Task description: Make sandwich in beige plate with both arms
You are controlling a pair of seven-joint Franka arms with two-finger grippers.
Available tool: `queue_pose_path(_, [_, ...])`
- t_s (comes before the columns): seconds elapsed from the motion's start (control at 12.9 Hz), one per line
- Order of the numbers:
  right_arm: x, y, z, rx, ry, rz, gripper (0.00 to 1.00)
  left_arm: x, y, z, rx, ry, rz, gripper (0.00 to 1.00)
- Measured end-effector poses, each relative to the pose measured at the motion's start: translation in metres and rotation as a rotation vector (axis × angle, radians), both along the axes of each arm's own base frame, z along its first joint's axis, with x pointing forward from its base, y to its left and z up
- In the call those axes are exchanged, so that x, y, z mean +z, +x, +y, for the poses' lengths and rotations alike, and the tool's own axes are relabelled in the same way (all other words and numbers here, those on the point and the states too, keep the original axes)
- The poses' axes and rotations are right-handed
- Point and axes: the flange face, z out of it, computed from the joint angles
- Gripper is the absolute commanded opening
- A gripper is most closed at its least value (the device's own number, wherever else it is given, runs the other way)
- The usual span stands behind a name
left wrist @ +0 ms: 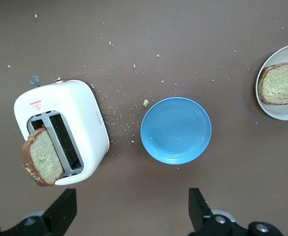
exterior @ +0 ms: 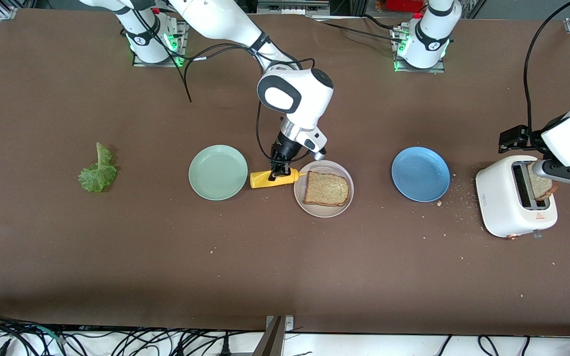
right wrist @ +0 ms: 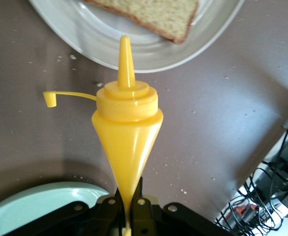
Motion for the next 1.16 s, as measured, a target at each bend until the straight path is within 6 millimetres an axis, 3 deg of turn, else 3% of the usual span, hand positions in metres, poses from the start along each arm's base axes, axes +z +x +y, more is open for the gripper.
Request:
queue_pose_path(0.23, [0.022,0.033,-0.023,-0.074,0.058,0.071,0.00,0.000,0.000,0.000,0.000,0.000,0.000,1.00])
queue_pose_path(0.46, [0.083,0.082,-0.074,-0.112,0.193,0.225,0.00,0.000,0.000,0.000,0.000,0.000,0.000,1.00])
queue_pose_path(0.7, [0.156,0.117,-0.154,-0.257,0.365,0.396,0.00,0.000,0.000,0.000,0.000,0.000,0.000,1.00])
queue_pose_path(0.85, [0.183,0.139,-0.217,-0.296,0.460,0.500,0.00,0.000,0.000,0.000,0.000,0.000,0.000,1.00])
queue_pose_path(1.01, [0.190,0.157,-0.278,-0.299,0.543,0.612,0.00,0.000,0.000,0.000,0.000,0.000,0.000,1.00])
queue_pose_path(1.16, [0.179,0.165,-0.334,-0.292,0.639,0.762,0.00,0.000,0.000,0.000,0.000,0.000,0.000,1.00])
